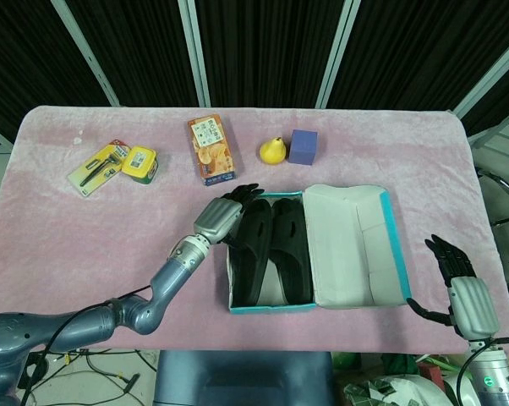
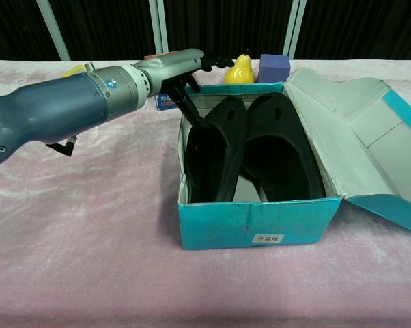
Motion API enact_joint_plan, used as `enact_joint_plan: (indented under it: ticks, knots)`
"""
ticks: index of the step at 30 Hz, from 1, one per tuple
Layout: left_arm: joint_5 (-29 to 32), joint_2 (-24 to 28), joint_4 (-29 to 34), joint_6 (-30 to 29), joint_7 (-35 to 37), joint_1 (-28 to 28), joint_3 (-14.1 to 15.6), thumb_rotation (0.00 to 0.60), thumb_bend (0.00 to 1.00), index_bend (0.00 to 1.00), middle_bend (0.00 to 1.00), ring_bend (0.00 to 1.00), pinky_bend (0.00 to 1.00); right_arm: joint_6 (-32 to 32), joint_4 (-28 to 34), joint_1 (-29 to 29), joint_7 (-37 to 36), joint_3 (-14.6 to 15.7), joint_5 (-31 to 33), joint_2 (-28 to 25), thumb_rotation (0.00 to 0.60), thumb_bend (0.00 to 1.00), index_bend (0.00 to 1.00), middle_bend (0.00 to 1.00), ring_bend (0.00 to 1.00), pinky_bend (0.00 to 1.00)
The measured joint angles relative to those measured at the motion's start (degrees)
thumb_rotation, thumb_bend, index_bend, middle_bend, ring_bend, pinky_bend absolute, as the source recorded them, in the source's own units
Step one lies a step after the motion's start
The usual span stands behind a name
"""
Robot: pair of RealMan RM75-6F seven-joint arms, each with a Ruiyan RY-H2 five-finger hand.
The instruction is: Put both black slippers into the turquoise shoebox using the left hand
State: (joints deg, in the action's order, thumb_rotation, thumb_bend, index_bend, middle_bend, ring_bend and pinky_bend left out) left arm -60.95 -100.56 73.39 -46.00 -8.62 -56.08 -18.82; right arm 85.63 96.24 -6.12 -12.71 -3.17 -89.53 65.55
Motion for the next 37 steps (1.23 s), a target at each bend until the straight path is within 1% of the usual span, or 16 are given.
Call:
enact_joint_plan:
  ticks: [5,9,11,15,18,20,23,27,29,30,33,37]
  knots:
    - [-0.3,3.1,4.2,-1.5,-1.7,1.1,0.6,0.6,0.0,0.0,0.0,0.0,0.0,0.0,-0.1,-0.1,0.0,-0.1,-0.1,0.0,0.6,0.1,0.0,0.02,0.0,0.07]
    - [-0.7,6.5,9.2,-4.6,-3.3,2.7,0.9,0.6,0.0,0.0,0.0,0.0,0.0,0.0,-0.2,-0.1,-0.3,-0.2,0.0,-0.1,0.6,0.1,0.0,0.02,0.0,0.07]
    - [-0.9,8.1,11.6,-6.7,-4.4,3.7,1.0,0.6,0.0,0.0,0.02,0.0,0.0,-0.1,-0.3,-0.1,-0.5,-0.2,0.1,-0.2,0.6,0.1,0.0,0.02,0.0,0.07]
    - [-1.2,11.8,17.3,-14.0,-7.9,7.1,1.4,0.6,0.0,0.08,0.08,0.0,0.01,-0.6,-0.6,-0.3,-0.6,-0.3,0.5,-0.3,0.6,0.1,0.0,0.02,0.0,0.07]
    - [-1.7,14.9,22.2,-20.4,-9.8,10.7,1.9,0.6,0.0,0.14,0.15,0.06,0.11,-1.4,-0.9,-0.6,-0.3,-0.4,0.9,-0.5,0.6,0.1,0.0,0.03,0.0,0.07]
    - [-2.4,17.2,25.0,-24.3,-10.3,13.4,2.4,0.6,0.0,0.17,0.16,0.07,0.14,-1.9,-1.1,-0.9,0.3,-0.6,1.1,-0.6,0.6,0.11,0.0,0.03,0.0,0.07]
    - [-4.3,21.6,29.1,-30.4,-10.7,18.8,4.3,0.6,0.0,0.17,0.16,0.07,0.13,-2.2,-1.4,-1.1,2.0,-0.9,1.7,-0.7,0.6,0.11,0.0,0.03,0.0,0.07]
    - [-6.5,27.9,32.5,-36.1,-10.9,26.0,8.8,0.6,0.0,0.17,0.15,0.07,0.11,-2.1,-1.7,-1.2,5.9,-1.4,2.7,-0.5,0.6,0.11,0.0,0.03,0.0,0.07]
    - [-7.4,29.8,33.3,-38.1,-10.7,28.8,10.9,0.6,0.0,0.16,0.14,0.07,0.1,-1.9,-1.8,-1.2,8.4,-1.7,3.3,-0.3,0.6,0.11,0.0,0.03,0.0,0.07]
    - [-8.1,30.6,33.7,-39.3,-10.4,30.6,12.4,0.6,0.0,0.16,0.14,0.07,0.1,-1.8,-1.9,-1.2,9.4,-1.8,3.5,-0.1,0.6,0.11,0.0,0.03,0.0,0.07]
    - [-9.5,32.5,34.6,-40.9,-9.4,34.7,16.3,0.6,0.0,0.16,0.14,0.07,0.1,-1.3,-1.8,-1.1,12.1,-2.1,3.9,0.3,0.6,0.11,0.0,0.03,0.0,0.06]
    - [-11.5,34.4,35.3,-42.6,-6.4,39.4,20.5,0.6,0.0,0.16,0.14,0.07,0.1,-0.6,-1.6,-0.8,14.7,-2.1,4.0,0.8,0.6,0.11,0.0,0.03,0.0,0.06]
